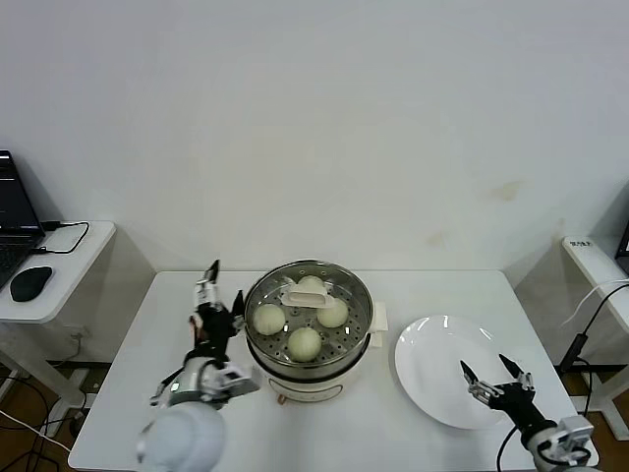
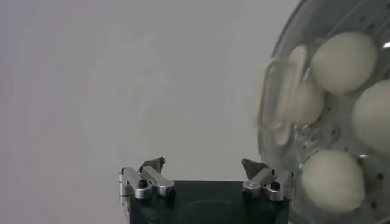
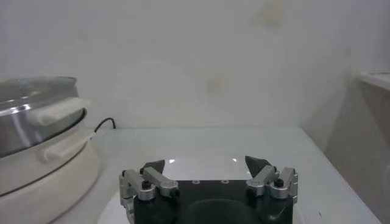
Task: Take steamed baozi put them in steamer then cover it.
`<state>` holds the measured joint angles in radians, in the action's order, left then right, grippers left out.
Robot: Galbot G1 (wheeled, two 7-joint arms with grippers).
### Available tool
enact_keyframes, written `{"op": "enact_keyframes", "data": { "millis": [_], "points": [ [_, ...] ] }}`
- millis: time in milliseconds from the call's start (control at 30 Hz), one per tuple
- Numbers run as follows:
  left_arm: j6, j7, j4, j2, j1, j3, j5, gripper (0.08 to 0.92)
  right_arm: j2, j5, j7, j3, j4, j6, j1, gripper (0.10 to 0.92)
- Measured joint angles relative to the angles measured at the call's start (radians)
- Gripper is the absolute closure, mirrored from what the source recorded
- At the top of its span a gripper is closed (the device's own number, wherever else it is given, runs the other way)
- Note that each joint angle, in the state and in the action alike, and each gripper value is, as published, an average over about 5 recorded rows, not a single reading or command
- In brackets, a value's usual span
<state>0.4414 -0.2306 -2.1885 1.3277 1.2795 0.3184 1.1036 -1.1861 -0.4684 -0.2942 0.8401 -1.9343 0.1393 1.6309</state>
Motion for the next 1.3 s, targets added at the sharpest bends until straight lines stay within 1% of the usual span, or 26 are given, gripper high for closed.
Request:
{"op": "enact_keyframes", "data": {
  "millis": [133,267,467,633,867,1033,1300],
  "points": [
    [-0.101,0.09,0.01,0.013,0.082,0.113,-0.207,0.177,0.002,0.008,0.023,-0.038,-0.004,-0.025,0.005,0.203],
    [-0.204,0.165,0.033,0.031,0.176,0.193,-0.409,0.177,-0.005,0.028,0.045,-0.076,-0.003,-0.054,0.017,0.203],
    [-0.309,0.225,0.062,0.06,0.312,0.253,-0.659,0.177,-0.016,0.069,0.075,-0.125,-0.009,-0.092,0.042,0.203],
    [-0.351,0.247,0.075,0.082,0.4,0.277,-0.789,0.177,-0.027,0.1,0.091,-0.147,-0.019,-0.099,0.056,0.203],
    [-0.379,0.26,0.072,0.1,0.483,0.299,-0.899,0.177,-0.031,0.129,0.113,-0.167,-0.052,-0.067,0.074,0.203],
    [-0.39,0.263,0.063,0.109,0.521,0.3,-0.939,0.177,-0.036,0.149,0.123,-0.17,-0.075,-0.051,0.086,0.203],
    [-0.397,0.258,0.056,0.115,0.55,0.3,-0.971,0.177,-0.041,0.166,0.129,-0.164,-0.095,-0.036,0.097,0.203]
  ]
}}
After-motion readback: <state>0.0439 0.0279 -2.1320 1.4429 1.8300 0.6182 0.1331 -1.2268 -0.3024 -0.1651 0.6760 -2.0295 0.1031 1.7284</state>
